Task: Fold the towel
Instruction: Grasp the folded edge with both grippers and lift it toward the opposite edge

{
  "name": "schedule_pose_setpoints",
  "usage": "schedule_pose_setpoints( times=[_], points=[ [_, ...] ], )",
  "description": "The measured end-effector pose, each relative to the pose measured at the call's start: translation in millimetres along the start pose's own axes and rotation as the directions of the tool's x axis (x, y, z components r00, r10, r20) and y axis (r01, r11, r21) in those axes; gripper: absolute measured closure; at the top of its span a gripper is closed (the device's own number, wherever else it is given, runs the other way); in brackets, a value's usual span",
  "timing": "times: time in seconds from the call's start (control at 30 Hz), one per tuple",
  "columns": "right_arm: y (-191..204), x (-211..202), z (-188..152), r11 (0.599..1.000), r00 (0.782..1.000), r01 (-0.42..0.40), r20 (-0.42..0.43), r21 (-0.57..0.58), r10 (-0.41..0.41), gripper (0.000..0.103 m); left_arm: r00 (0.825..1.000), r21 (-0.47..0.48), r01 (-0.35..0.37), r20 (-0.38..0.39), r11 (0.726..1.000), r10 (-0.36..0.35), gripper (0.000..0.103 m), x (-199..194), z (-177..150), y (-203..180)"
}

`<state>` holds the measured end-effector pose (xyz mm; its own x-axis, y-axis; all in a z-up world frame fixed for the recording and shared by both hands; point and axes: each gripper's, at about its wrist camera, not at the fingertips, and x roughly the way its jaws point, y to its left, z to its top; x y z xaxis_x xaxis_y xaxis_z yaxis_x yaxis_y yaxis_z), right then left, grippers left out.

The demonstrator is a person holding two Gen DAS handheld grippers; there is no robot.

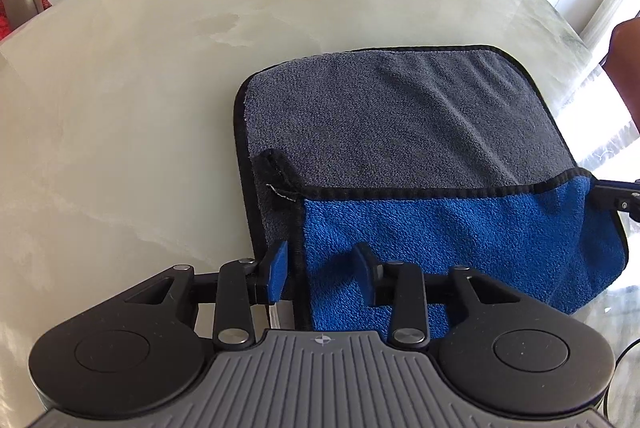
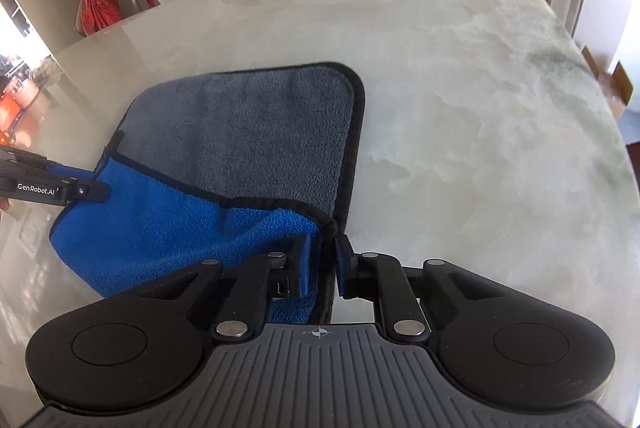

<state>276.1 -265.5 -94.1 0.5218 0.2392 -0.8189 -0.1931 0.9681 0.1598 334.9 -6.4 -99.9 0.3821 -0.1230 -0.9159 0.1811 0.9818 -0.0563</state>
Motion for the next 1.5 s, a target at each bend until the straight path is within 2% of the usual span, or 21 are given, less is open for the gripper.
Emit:
schedule_pose_setpoints(
  times=[0.03, 0.07, 0.2, 0.43, 0.57, 0.63, 0.7, 0.77, 0.83, 0.87, 1.0, 1.13, 1.33, 1.5],
  points=[
    [0.8, -1.8, -0.3, 1.0, 1.0, -0.006, 0.006, -0.009, 0.006, 0.093, 1.0, -0.004, 0.012, 0.001, 1.0, -0.012, 0.081, -0.6, -0.6, 0.9],
    [1.3, -2.5, -0.5, 1.0, 1.0, -0.011, 0.007, -0.016, 0.011, 0.094, 1.0, -0.008, 0.025, 0.002, 1.0, -0.025, 0.092, -1.2, -1.1, 1.9],
    [7.5, -6.5, -1.6, 0.998, 1.0, -0.012, 0.023, -0.059, 0.014, 0.096, 0.999, -0.015, 0.039, 0.018, 0.999, -0.039, 0.095, -7.5, -5.1, 4.0],
    [9.1, 2.1, -0.7, 0.997, 0.999, -0.044, -0.003, -0.063, 0.044, 0.094, 0.998, -0.021, 0.053, 0.036, 0.998, -0.053, 0.095, -16.1, -8.2, 5.5],
    [6.8, 8.0, 1.8, 0.998, 0.999, -0.04, -0.001, -0.048, 0.04, 0.092, 0.998, -0.044, 0.062, 0.024, 0.997, -0.061, 0.091, -10.5, -4.6, 9.1],
    [5.7, 8.8, 2.1, 0.998, 0.999, -0.039, 0.005, -0.043, 0.04, 0.092, 0.997, -0.059, 0.069, 0.025, 0.996, -0.067, 0.085, -8.0, -2.4, 9.9],
    [4.1, 9.7, 2.2, 0.998, 0.999, -0.045, 0.006, -0.034, 0.046, 0.092, 0.997, -0.074, 0.078, 0.025, 0.994, -0.076, 0.073, -6.8, 0.2, 10.9],
    [2.0, 10.8, 2.3, 0.998, 0.998, -0.054, 0.012, -0.025, 0.054, 0.092, 0.997, -0.09, 0.074, 0.025, 0.993, -0.072, 0.071, -5.3, 3.4, 11.6],
    [2.0, 10.5, 1.8, 0.998, 0.998, -0.059, 0.017, -0.029, 0.059, 0.093, 0.997, -0.083, 0.077, 0.035, 0.994, -0.075, 0.079, -5.3, 4.9, 10.1],
    [3.0, 9.3, 1.2, 0.997, 0.998, -0.062, 0.022, -0.035, 0.063, 0.095, 0.996, -0.07, 0.077, 0.041, 0.995, -0.075, 0.097, -6.1, 5.5, 8.3],
    [5.6, 1.3, 0.5, 0.996, 0.996, -0.072, 0.051, -0.045, 0.075, 0.097, 0.994, -0.063, 0.081, 0.072, 0.995, -0.076, 0.098, -13.6, 2.5, 7.4],
    [4.8, -8.1, 6.3, 0.996, 0.994, -0.068, 0.083, -0.05, 0.073, 0.097, 0.988, -0.11, 0.1, 0.129, 0.989, -0.086, 0.098, -32.4, 0.7, 21.1],
    [3.4, -6.1, 32.3, 0.994, 0.991, -0.039, 0.123, -0.101, 0.051, 0.097, 0.976, -0.148, 0.069, 0.213, 0.987, -0.036, 0.097, -51.5, 8.8, 36.3],
    [-3.1, 5.1, 61.7, 0.994, 0.986, -0.016, 0.161, -0.112, 0.034, 0.097, 0.97, -0.168, 0.043, 0.242, 0.985, -0.001, 0.097, -45.9, 24.5, 44.8]
  ],
)
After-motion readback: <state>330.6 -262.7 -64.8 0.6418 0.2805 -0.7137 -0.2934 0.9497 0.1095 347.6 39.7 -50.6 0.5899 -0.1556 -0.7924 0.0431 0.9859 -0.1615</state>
